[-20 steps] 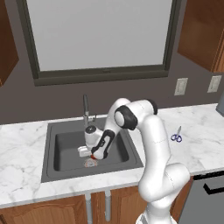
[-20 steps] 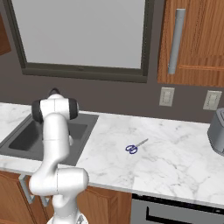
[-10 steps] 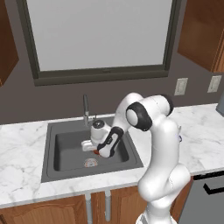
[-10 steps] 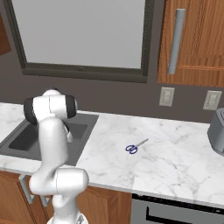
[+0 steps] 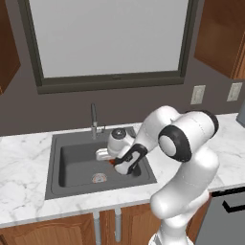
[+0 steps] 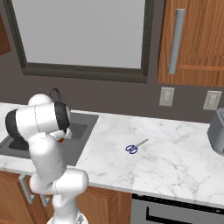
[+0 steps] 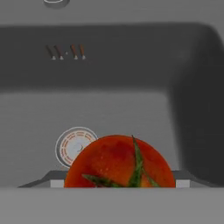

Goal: Turn on the sink faucet. Then move the tomato from the counter to the sink. Turn off the sink. Move the vegetable from the sink to the pot next to the stove. Finally move the pot to the rear right burner.

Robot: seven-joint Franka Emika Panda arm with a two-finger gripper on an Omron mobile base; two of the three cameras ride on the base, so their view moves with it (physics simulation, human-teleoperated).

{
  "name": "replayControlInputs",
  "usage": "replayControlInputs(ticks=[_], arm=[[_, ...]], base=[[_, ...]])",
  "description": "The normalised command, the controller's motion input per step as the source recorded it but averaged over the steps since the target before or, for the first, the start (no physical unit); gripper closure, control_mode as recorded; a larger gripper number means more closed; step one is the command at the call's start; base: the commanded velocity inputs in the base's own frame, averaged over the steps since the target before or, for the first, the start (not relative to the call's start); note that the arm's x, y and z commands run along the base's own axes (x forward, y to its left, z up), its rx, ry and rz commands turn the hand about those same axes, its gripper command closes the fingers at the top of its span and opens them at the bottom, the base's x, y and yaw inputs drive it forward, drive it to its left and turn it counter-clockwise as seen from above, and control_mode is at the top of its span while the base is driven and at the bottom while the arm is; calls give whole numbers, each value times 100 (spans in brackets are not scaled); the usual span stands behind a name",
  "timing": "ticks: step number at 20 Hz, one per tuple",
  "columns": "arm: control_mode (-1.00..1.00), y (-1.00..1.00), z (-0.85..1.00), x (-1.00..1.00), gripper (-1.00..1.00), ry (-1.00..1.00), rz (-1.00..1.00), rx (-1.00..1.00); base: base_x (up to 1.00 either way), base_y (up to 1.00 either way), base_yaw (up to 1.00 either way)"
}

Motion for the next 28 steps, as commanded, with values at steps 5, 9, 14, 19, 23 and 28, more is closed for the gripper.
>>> replayControlInputs(ticks=[5,9,14,19,23,28], arm=[[-100,-18,90,-32,100,0,0,0],[-100,-13,100,-17,100,0,0,0],[-100,-10,98,-8,100,4,0,0],[-100,-5,71,-19,100,13,0,-2],[-100,-7,48,-30,100,14,0,-4],[-100,-8,40,-35,100,10,0,-3]], base=[[0,0,0],[0,0,0],[0,0,0],[0,0,0],[0,0,0],[0,0,0]])
